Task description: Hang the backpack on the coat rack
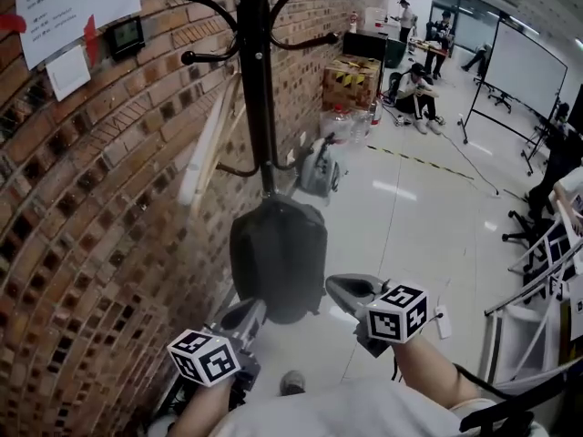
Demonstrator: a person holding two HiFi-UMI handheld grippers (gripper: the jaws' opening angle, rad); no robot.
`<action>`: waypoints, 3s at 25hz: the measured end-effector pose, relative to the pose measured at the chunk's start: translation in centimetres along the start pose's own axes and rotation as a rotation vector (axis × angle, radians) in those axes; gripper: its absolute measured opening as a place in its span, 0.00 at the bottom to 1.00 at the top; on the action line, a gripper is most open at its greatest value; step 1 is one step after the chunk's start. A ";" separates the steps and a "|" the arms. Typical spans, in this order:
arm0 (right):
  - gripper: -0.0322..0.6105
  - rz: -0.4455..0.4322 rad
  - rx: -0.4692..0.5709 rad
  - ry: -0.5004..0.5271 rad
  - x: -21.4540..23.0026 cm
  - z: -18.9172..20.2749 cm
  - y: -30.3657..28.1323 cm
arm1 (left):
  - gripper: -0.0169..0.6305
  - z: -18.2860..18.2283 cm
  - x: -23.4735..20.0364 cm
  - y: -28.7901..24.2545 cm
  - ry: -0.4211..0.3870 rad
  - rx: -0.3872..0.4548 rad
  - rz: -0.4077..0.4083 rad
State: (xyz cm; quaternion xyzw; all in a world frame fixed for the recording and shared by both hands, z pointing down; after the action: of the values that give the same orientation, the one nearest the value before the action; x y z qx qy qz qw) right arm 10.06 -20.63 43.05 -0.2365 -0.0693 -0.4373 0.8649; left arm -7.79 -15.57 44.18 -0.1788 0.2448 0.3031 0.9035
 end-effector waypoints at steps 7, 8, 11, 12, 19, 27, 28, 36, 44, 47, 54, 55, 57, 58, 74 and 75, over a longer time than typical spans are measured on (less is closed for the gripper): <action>0.05 -0.102 -0.028 0.039 -7.9 8.3 7.3 | 0.03 7.2 8.7 6.2 -0.062 -0.072 -0.051; 0.05 -0.120 -0.035 0.027 -8.5 9.1 8.0 | 0.03 8.1 9.6 6.9 -0.067 -0.086 -0.064; 0.05 -0.134 -0.068 0.007 -9.8 10.6 9.7 | 0.03 10.1 11.7 8.0 -0.059 -0.103 -0.079; 0.05 -0.133 -0.073 0.007 -10.2 10.8 10.2 | 0.03 10.3 12.3 8.3 -0.058 -0.106 -0.075; 0.05 -0.139 -0.073 0.048 -13.9 11.0 14.8 | 0.03 10.4 16.9 8.8 -0.150 -0.122 -0.026; 0.05 -0.166 -0.111 0.052 -22.5 16.6 17.4 | 0.03 15.2 19.7 16.6 -0.163 -0.126 -0.022; 0.05 -0.166 -0.117 0.059 -23.8 17.4 17.8 | 0.03 16.0 19.9 18.0 -0.153 -0.123 -0.027; 0.05 -0.190 -0.035 0.027 -35.2 20.3 22.3 | 0.03 20.0 23.5 29.3 -0.176 -0.120 -0.001; 0.05 -0.116 -0.008 0.027 -42.0 23.5 26.5 | 0.03 22.5 27.0 36.7 -0.206 -0.112 0.045; 0.05 -0.082 0.008 0.055 -43.4 24.2 27.4 | 0.03 23.3 28.0 38.3 -0.219 -0.112 0.056; 0.05 -0.057 0.015 0.078 -44.7 24.8 27.2 | 0.03 23.7 27.9 40.2 -0.229 -0.105 0.055; 0.05 -0.056 0.012 0.076 -44.5 24.8 27.0 | 0.03 23.6 27.8 40.0 -0.227 -0.107 0.057; 0.05 -0.058 0.006 0.072 -44.5 24.9 26.8 | 0.03 23.7 27.5 40.0 -0.225 -0.108 0.058; 0.05 -0.059 0.004 0.070 -44.7 25.1 26.7 | 0.03 23.8 27.5 40.3 -0.224 -0.108 0.057; 0.05 -0.083 -0.059 0.059 -45.2 26.7 27.1 | 0.03 25.0 28.2 40.7 -0.193 -0.116 0.043; 0.05 -0.086 -0.062 0.058 -45.4 26.8 27.3 | 0.03 25.1 28.5 40.8 -0.191 -0.116 0.039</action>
State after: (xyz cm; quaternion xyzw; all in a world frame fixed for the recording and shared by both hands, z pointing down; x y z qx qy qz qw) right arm 6.39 38.62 42.29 -0.2473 -0.0405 -0.4827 0.8391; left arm -5.53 40.07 41.83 -0.1964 0.1432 0.3498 0.9047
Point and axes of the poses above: the fingertips, and each gripper's own axes: y backward along the fingers, x to its right, z out of its underside, the point moved 4 cm from there along y, backward along the fingers
